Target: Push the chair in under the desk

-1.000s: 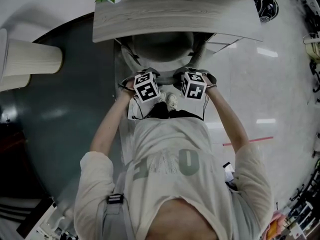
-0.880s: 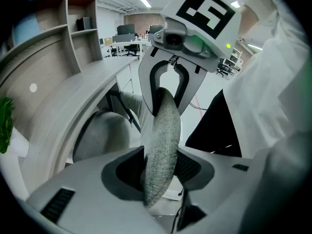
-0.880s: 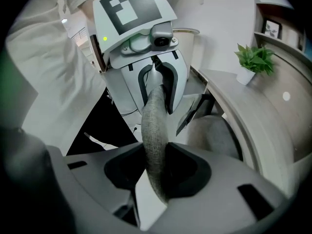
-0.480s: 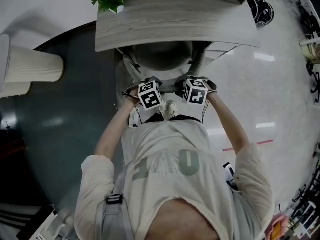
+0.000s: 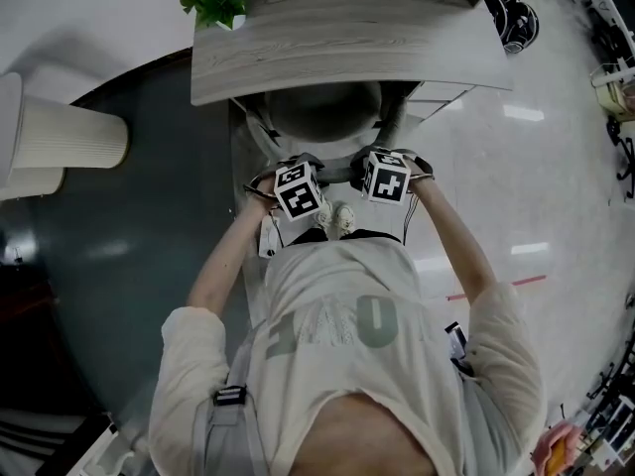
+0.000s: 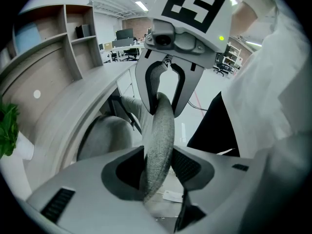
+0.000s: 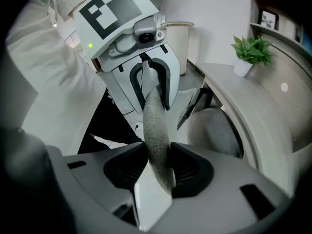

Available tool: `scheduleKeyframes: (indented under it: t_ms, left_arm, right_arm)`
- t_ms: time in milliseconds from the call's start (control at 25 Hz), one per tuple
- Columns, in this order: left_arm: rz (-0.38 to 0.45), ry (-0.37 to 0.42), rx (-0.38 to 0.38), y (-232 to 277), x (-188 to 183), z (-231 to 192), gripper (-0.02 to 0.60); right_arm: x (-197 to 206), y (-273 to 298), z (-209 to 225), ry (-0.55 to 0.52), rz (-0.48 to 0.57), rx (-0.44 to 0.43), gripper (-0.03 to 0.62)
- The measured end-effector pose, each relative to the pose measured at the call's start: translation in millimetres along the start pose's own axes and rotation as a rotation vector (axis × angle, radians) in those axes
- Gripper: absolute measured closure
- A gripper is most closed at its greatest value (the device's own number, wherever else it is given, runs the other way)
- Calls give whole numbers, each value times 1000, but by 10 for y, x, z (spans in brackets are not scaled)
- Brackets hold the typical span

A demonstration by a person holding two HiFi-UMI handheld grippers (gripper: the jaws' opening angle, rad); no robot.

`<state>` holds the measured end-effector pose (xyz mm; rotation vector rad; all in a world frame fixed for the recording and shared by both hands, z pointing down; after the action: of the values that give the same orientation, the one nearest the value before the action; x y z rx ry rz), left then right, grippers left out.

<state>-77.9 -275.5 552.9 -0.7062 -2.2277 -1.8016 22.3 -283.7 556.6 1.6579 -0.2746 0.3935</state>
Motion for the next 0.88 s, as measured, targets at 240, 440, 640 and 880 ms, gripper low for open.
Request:
scheduleKeyframes:
  t_ms: [240,440,640,880]
  left_arm:
    - [41,-3,-23,-294,-22,53,402]
    - [201,-56,-119,-716,-108,-112,400]
    - [509,-110,-327,-1452,-465,-390,402]
    - [818,-192,-671,-2284,-762,-407,530]
  right_arm:
    - [-56,-281,63,59,21,43,456]
    - [-293,-857,567,182,188,185,462]
    - [-627,-1420,1051,227,391,431,536]
    - [-1025,-2083,1241,325,580,769,557]
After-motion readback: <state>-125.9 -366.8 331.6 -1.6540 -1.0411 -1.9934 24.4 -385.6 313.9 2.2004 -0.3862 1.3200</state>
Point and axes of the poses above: the fingertips, and each gripper's own axes: y forward along the fingers, z to its right, x out of its underside, the point moved 7 cm from there along -y, backward along the fingers, and after that the axes turned 13 degrees about x, right-handed, at the moved point
